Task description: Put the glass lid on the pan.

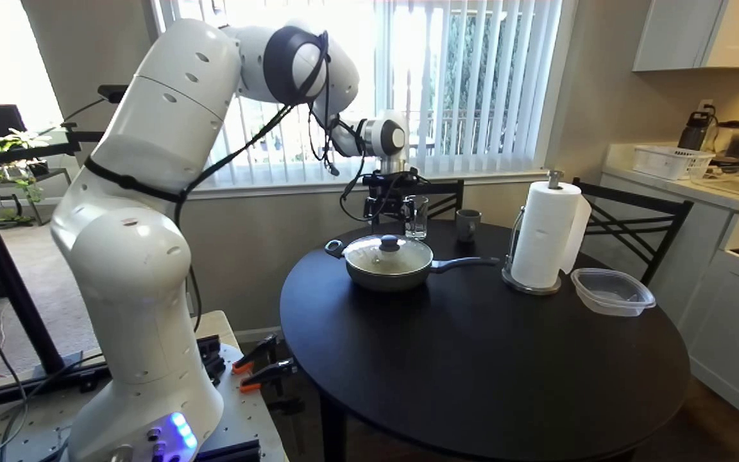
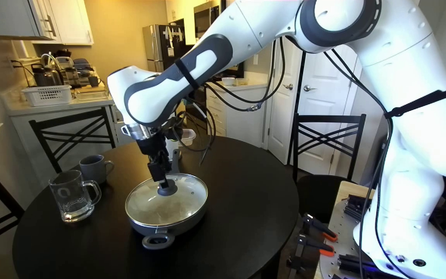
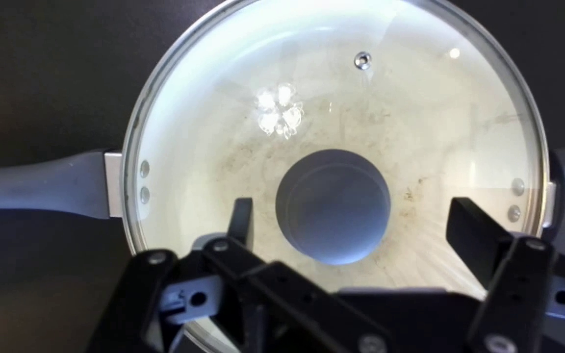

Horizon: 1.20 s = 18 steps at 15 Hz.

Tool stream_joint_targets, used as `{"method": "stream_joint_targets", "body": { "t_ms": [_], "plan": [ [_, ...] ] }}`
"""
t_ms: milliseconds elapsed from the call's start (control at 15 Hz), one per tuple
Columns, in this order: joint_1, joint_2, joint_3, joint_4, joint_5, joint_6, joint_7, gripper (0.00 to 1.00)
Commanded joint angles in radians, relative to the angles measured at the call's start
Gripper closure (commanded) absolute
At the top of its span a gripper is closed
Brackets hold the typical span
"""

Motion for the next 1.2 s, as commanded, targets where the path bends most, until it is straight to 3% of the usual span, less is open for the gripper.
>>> {"method": "stream_joint_targets", "body": {
  "t_ms": [0, 333, 400, 1133],
  "plan": [
    [0.008, -0.089, 0.003, -0.05, 0.019, -0.037, 0.05, 0.0],
    [0.012, -0.133, 0.003, -0.064, 0.025, -0.046, 0.087, 0.0],
    [0.016, -0.087, 0.0, -0.012, 0.006, -0.044, 0.063, 0.0],
    [0.016, -0.097, 0.001, -0.024, 0.007, -0.044, 0.068, 0.0]
  ]
}}
